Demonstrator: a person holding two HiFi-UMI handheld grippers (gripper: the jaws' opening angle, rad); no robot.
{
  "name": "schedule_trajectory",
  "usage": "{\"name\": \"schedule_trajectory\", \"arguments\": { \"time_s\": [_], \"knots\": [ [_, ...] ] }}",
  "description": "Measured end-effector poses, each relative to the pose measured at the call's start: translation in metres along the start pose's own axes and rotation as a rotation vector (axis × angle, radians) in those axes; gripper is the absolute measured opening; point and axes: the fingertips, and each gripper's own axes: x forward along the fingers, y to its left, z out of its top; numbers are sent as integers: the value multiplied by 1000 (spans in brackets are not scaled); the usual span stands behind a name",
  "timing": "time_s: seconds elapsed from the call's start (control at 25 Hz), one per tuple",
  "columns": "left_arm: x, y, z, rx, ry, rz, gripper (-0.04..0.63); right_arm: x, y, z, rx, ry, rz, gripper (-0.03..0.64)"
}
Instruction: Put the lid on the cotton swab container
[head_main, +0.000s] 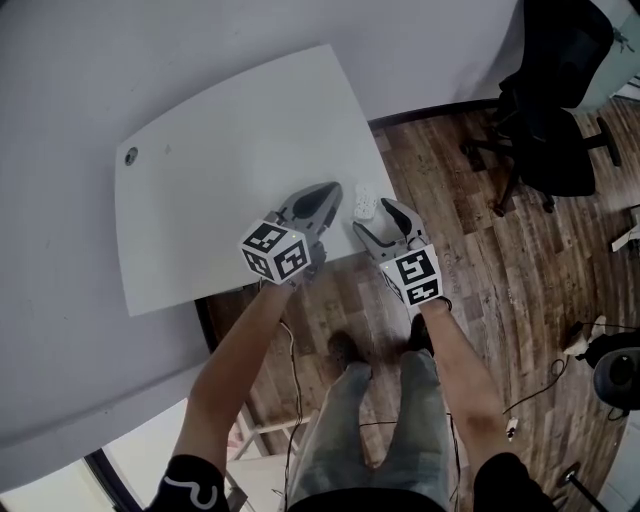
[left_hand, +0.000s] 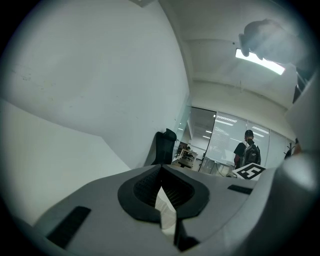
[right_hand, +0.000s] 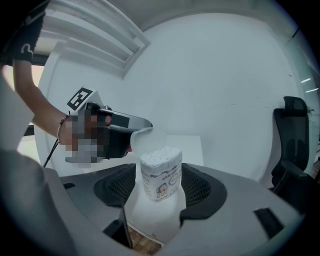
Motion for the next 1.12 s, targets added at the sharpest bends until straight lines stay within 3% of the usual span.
{"name": "schedule_trajectory", "arguments": {
  "time_s": [0.48,1.12],
  "knots": [
    [26,-23,-7,45,58,-66,25,-8,-1,2,1,-9,47,295],
    [36,-26,-17,67,97,-50,25,-26,-30,47,102,-142,45,284]
  ]
}}
